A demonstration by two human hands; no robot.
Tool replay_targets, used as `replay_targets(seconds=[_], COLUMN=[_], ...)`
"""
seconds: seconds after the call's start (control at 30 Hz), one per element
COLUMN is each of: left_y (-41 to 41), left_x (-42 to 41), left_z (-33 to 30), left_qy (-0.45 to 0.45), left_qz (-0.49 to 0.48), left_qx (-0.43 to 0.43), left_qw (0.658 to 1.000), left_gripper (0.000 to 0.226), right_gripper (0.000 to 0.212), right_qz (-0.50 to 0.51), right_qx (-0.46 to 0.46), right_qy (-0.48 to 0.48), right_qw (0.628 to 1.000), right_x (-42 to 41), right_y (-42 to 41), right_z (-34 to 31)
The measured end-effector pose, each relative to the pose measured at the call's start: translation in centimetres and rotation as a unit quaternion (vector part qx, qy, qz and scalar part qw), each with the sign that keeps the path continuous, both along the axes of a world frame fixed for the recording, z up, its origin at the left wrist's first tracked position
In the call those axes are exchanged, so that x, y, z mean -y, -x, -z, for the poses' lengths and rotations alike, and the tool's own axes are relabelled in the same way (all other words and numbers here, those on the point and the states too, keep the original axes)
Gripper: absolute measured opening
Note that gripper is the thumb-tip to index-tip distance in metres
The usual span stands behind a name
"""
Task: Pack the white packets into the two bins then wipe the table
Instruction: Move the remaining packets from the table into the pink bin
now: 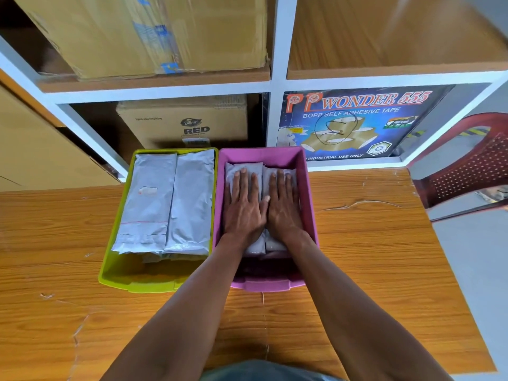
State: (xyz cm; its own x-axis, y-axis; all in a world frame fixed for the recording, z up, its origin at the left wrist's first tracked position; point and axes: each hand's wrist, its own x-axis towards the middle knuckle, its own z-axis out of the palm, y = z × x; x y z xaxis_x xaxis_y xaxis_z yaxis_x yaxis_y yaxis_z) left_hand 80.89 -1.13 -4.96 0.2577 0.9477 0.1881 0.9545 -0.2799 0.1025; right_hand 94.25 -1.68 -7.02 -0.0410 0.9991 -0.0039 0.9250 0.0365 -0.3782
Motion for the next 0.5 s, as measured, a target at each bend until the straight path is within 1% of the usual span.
replay_targets(seconds=[0.13,0.27,0.37,0.5], left_y=[-0.1,-0.2,0.0,0.2], left_x=[0.2,0.1,-0.3,-0.4], left_z=[-0.1,-0.7,-0.1,0.8], left_qy=[-0.011,-0.02,-0.004,-0.009], left_qz=[0.003,0.005,0.011,0.022], left_qx=[0.002,0.005,0.019,0.034], left_qw=[1.0,1.0,1.0,0.999], left_gripper=[0.069,0.065,0.066,0.065], right_gripper=[0.067,0.065,0.065,0.067], right_qz=[-0.003,-0.007,-0.009,-0.004], right_qx=[0.005,-0.006,-0.03,-0.026], right_qy=[-0.016,-0.067,-0.078,-0.083], right_qw=[1.0,0.998,0.996,0.996], right_x=[0.1,-0.2,-0.3,-0.4], right_y=[-0.1,0.0,0.0,0.1], right_z=[0.1,0.3,0.9,1.4])
